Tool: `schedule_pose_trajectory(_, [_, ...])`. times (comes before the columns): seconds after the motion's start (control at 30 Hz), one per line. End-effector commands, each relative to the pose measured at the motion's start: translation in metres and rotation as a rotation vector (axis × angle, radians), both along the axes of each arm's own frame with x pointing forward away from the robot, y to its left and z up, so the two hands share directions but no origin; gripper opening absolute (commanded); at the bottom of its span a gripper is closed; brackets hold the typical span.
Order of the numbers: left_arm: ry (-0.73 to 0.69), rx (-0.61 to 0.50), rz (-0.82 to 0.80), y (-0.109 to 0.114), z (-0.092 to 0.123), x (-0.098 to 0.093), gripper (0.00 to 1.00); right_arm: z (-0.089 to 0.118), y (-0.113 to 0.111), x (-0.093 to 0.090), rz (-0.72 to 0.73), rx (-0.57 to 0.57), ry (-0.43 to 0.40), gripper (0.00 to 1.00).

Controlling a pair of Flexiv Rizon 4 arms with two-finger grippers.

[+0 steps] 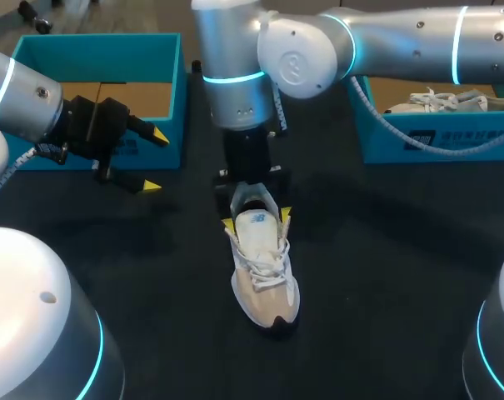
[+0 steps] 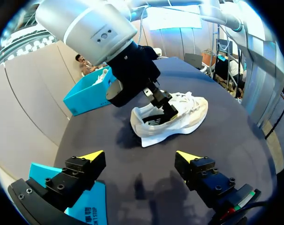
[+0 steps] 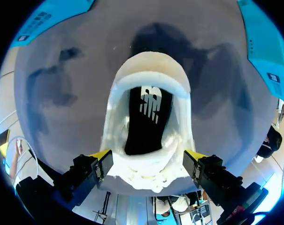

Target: Take the shoe out of the shoebox, open the shoe tongue, remove and reinsert the insole, then place the shoe into the shoebox

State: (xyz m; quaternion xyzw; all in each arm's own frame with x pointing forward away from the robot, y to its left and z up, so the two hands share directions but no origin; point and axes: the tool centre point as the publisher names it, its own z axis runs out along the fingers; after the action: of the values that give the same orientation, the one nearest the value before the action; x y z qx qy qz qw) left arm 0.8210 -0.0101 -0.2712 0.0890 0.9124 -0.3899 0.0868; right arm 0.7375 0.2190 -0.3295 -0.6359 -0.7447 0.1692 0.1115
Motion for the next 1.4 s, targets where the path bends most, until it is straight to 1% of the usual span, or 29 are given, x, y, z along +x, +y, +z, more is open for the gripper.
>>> schedule_pose_trajectory(0.03, [-0.001,0.003,0.001,0.0,0.001,-0.001,1.0,0.025,0.0,-0.007,-0.005,-0.023,-0.029,1.0])
schedule_pose_trajectory(0.17, [-0.001,0.003,0.001,0.0,0.001,-0.001,1.0,0.04,-0.002,-0.015,-0.017,-0.04,-0.04,1.0])
schedule_pose_trajectory(0.3, [-0.001,0.003,0.001,0.0,0.001,-0.001,1.0,0.044,-0.001,-0.021,-0.019,-0.04,-0.036,1.0])
schedule_pose_trajectory(0.33, [-0.001,0.003,0.001,0.0,0.001,-0.001,1.0,0.046,-0.001,-0.023,-0.025,-0.043,-0.037,0.85])
schedule_pose_trajectory(0.37, [-0.001,0.003,0.001,0.0,0.001,-0.001,1.0,0.047,-0.002,-0.026,-0.03,-0.045,-0.038,0.6])
schedule_pose_trajectory(0.4, [-0.001,0.003,0.001,0.0,0.001,-0.001,1.0,0.047,-0.003,-0.029,-0.038,-0.047,-0.037,0.45])
schedule_pose_trajectory(0.53, [-0.001,0.003,0.001,0.0,0.001,-0.001,1.0,0.049,-0.006,-0.037,-0.063,-0.053,-0.043,0.32])
schedule_pose_trajectory(0.6, [-0.001,0.003,0.001,0.0,0.001,-0.001,1.0,0.049,-0.007,-0.039,-0.068,-0.056,-0.043,0.28])
schedule_pose_trajectory(0.77, [-0.001,0.003,0.001,0.0,0.001,-0.001,1.0,0.047,-0.006,-0.039,-0.072,-0.057,-0.045,0.25])
schedule_pose_trajectory(0.87, [-0.001,0.003,0.001,0.0,0.001,-0.001,1.0,0.043,-0.008,-0.039,-0.071,-0.056,-0.043,0.22])
schedule_pose_trajectory(0.93, [-0.001,0.003,0.001,0.0,0.001,-0.001,1.0,0.039,-0.008,-0.035,-0.066,-0.046,-0.046,0.18])
schedule_pose_trajectory(1.0, [-0.001,0.003,0.001,0.0,0.001,-0.001,1.0,0.034,-0.008,-0.031,-0.06,-0.033,-0.048,0.18])
schedule_pose_trajectory(1.1, [-0.001,0.003,0.001,0.0,0.001,-0.001,1.0,0.02,-0.006,-0.024,-0.044,-0.014,-0.038,0.24])
schedule_pose_trajectory(1.23, [-0.001,0.003,0.001,0.0,0.001,-0.001,1.0,0.001,-0.007,-0.017,-0.032,0.004,-0.033,0.28])
schedule_pose_trajectory(1.4, [-0.001,0.003,0.001,0.0,0.001,-0.001,1.0,-0.01,-0.011,-0.011,-0.027,0.014,-0.02,0.27])
